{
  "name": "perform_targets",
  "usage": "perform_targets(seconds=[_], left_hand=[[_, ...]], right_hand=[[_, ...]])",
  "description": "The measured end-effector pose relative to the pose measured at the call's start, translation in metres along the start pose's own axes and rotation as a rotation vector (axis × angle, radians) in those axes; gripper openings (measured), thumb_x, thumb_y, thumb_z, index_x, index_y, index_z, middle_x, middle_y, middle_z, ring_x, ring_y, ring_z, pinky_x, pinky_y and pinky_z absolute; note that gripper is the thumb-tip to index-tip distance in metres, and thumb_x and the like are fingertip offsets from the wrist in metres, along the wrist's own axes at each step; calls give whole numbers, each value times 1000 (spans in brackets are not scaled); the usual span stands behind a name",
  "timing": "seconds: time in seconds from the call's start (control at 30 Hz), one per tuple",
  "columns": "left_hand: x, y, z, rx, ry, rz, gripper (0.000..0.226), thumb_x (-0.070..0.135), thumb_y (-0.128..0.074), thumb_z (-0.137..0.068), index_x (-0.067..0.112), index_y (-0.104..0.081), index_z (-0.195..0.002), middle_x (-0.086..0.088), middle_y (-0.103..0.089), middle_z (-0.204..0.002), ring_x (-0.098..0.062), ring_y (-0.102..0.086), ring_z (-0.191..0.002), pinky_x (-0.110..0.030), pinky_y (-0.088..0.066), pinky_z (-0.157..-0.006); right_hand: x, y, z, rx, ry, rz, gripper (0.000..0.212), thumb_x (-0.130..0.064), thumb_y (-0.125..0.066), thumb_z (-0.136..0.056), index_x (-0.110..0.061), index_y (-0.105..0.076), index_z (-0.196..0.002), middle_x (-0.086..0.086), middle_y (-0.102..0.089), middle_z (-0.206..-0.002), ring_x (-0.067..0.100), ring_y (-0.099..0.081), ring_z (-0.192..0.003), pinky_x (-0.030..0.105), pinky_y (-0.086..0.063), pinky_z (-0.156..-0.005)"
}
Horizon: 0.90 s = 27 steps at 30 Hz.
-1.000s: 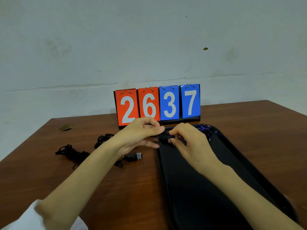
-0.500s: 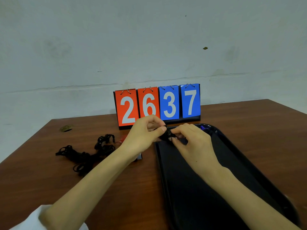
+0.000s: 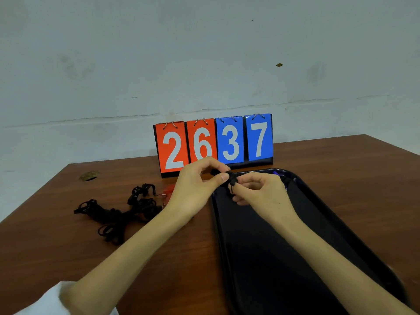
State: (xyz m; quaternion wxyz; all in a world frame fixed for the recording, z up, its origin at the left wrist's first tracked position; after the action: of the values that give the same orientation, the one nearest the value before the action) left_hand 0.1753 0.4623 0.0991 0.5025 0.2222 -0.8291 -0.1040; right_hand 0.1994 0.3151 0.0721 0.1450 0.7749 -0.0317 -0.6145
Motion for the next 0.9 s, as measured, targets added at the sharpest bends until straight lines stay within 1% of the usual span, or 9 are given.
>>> perform_targets(seconds=[0.07,0.13,0.2,0.3,0.4,0.43,0.5,0.7,0.9], left_hand=[[-1,0,1,5,2,9,15,13,-66,-84,28,-65,-86,12,-69,-96,-4,-62,-99,-22,-50,-87],[0,0,1,-11,1,25,14,13,-66,-84,26,-66,-87,11,-70,-97,-4,-62,-99,-23,-51,-88],[1,0,1,-29,13,72,12,11,-66,-84,22,-66,-88,10,-70,-99,-3,-63,-100,-23,-51,-90],[2,4,1,64,49,135,11,11,-66,-84,21,-67,-87,13,-67,-105,-2,-59,-106,-23,-45,-94],[5,9,3,190,29,63,14,13,-67,-84,27,-66,-83,12,-65,-95,-4,-61,-95,-21,-50,-82],[7,8,5,189,16,41,17,13,-67,-84,29,-65,-82,13,-66,-90,-2,-61,-90,-17,-50,-77],[10,5,8,176,-16,2,18,13,-66,-84,31,-64,-82,15,-66,-84,2,-62,-86,-10,-49,-75],[19,-2,18,192,-134,-143,13,14,-68,-83,20,-68,-94,16,-65,-87,1,-62,-87,-9,-49,-78],[24,-6,20,189,-284,-411,15,14,-68,-83,12,-72,-97,2,-66,-93,-3,-58,-88,-8,-47,-77]], right_hand=[[-2,1,3,40,81,116,14,-23,-70,-80,-18,-70,-93,-7,-70,-76,6,-68,-71,23,-57,-70],[-8,1,8,76,200,273,16,-26,-69,-80,-23,-71,-96,-17,-66,-76,0,-65,-75,12,-51,-71],[-14,1,12,109,306,368,18,-26,-69,-80,-23,-71,-98,-22,-61,-75,-5,-62,-75,7,-46,-71],[-20,5,15,181,385,405,17,-25,-70,-78,-21,-72,-95,-19,-63,-76,-4,-61,-72,10,-49,-73],[-20,8,15,220,378,424,14,-24,-71,-77,-18,-71,-90,-11,-67,-77,0,-62,-71,16,-51,-73],[-20,8,15,222,378,434,13,-24,-71,-77,-18,-70,-89,-11,-67,-76,0,-61,-71,16,-51,-73],[-21,7,16,227,386,459,12,-25,-71,-77,-18,-70,-87,-13,-64,-73,-1,-60,-68,15,-50,-71],[-23,8,17,251,409,490,12,-25,-72,-77,-16,-70,-85,-9,-66,-72,1,-60,-65,19,-52,-69],[-24,3,19,232,470,594,14,-27,-70,-78,-14,-68,-81,-4,-67,-71,7,-60,-64,28,-55,-67]])
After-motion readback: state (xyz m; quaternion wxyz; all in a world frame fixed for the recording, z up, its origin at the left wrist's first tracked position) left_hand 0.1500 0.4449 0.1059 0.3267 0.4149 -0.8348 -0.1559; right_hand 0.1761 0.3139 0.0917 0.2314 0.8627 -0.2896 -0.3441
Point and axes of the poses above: each hand's wrist, its own z-axis away from the middle knuckle, its own y-axis out of the back of the hand, x = y × z, the point moved 5 cm from there along -z, towards the middle knuckle
